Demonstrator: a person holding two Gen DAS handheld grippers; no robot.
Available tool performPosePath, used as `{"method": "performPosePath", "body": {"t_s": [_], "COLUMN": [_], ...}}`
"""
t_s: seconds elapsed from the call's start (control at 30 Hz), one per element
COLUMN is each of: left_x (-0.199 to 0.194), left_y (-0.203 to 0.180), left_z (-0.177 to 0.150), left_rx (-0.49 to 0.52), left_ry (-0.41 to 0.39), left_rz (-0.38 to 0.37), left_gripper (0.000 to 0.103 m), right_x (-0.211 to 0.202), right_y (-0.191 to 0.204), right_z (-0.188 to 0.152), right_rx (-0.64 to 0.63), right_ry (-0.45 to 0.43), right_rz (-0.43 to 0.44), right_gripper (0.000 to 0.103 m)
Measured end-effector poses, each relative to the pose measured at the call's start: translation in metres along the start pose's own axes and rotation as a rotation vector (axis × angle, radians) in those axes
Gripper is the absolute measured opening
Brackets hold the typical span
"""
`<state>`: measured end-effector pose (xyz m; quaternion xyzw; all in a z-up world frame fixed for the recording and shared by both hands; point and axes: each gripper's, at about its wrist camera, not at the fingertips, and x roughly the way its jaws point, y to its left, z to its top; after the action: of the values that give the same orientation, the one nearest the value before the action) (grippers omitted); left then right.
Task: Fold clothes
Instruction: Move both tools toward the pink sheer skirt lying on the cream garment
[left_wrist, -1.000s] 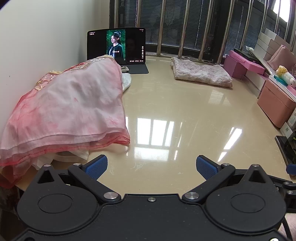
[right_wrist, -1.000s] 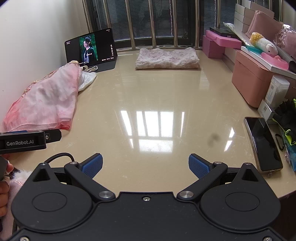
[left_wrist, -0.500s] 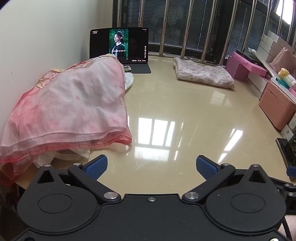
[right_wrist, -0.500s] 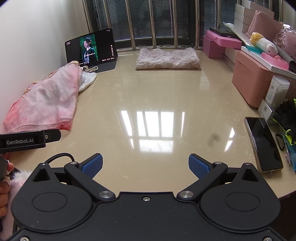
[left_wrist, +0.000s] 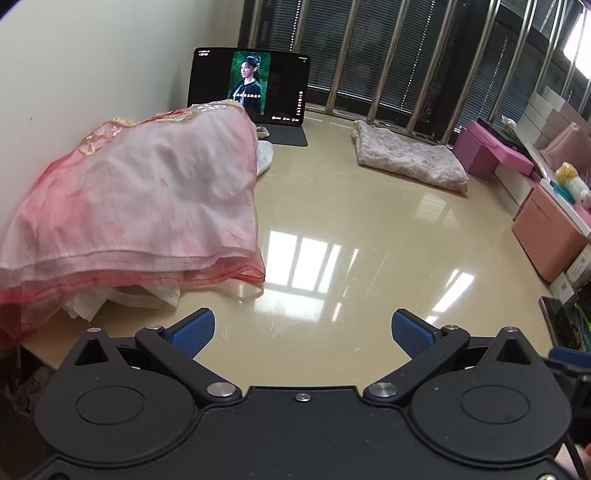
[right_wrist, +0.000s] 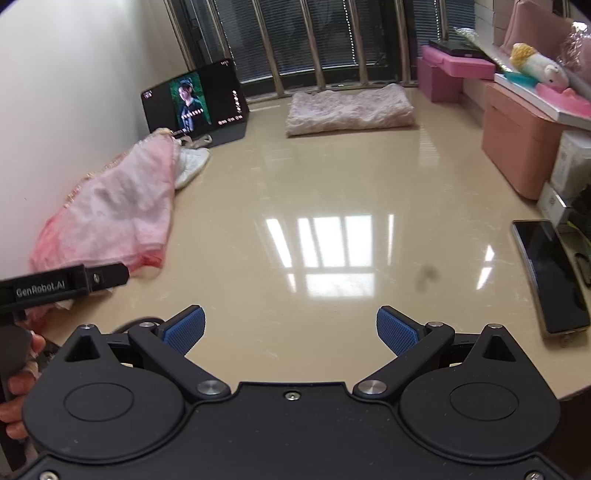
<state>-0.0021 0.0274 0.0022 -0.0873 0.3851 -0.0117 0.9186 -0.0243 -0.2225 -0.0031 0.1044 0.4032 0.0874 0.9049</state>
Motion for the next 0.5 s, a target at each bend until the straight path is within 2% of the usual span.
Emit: {"method": "performPosePath", "body": {"t_s": [0.23, 0.5], "left_x": [-0.011, -0.021], "left_y": [0.015, 0.061], "left_z": [0.008, 0.032], "left_rx": [-0.017, -0.127], "left_ry": [-0.011, -0.040], "left_rz": [0.022, 0.145], "left_gripper": [0.103, 0.103], "right_x": [0.019, 0.051], "right_y": [0.011, 0.057], "right_z": [0.019, 0.057], "right_rx": [0.022, -0.140], "right_ry": [-0.002, -0.075], "right_rz": [0.104, 0.240], "right_gripper": [0.102, 0.102]}}
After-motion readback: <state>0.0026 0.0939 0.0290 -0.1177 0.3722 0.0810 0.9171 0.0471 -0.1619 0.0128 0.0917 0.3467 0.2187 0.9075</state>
